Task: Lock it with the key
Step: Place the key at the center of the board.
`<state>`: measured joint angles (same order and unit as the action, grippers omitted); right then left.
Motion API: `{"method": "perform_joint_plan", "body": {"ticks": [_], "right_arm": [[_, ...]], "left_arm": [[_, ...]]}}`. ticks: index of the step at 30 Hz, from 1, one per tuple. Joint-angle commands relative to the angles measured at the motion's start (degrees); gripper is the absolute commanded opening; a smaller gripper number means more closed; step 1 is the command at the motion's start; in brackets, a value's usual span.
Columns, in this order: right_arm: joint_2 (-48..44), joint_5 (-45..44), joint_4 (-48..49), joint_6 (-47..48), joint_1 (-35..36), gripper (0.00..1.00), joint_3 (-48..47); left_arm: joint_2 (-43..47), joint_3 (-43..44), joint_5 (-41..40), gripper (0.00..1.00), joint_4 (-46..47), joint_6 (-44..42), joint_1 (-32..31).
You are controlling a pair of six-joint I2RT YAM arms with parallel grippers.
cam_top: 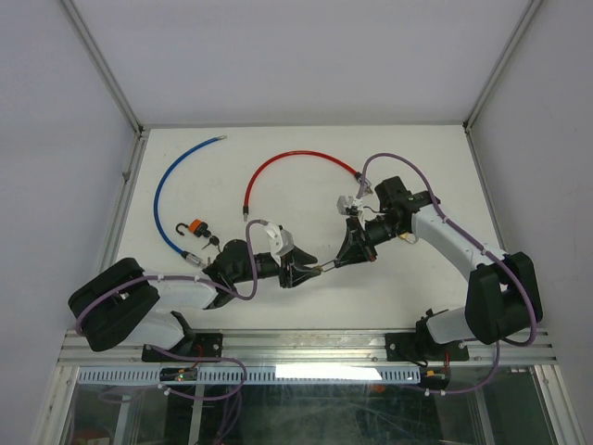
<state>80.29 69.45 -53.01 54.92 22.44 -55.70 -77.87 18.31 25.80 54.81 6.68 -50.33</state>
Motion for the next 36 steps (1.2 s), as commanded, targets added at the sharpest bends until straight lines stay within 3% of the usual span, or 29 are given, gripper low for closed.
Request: {"method": "perform_joint_plan", "body": {"ticks": [1,5,13,17,36], "right_arm": [[-0.4,2.6,0.6,-0.6,0.4,0.0,-2.4],[-0.3,2.7,0.7,-0.6,0.4,0.0,-2.3],[-0.6,2.6,0.8,0.4,0.6,0.0,-2.0],[-1.0,2.8,0.6,1.7,0.8,0.0,-1.5],[-0.9,5.1,1.3,8.7,4.5,0.0,1.7]], "left_arm": [[-1.0,2.7,-0.1,0.38,0.6,-1.9,-0.8],[-1.4,3.0,1.1,0.35,-0.2,-2.2,-0.9],[-1.8,4.0,4.2,0.17,-2.4,-3.2,-0.9],[-2.1,4.4,5.8,0.0,-3.2,-3.4,-0.9],[-2.9,3.6,9.9,0.0,3.6,-3.2,-0.8]]}}
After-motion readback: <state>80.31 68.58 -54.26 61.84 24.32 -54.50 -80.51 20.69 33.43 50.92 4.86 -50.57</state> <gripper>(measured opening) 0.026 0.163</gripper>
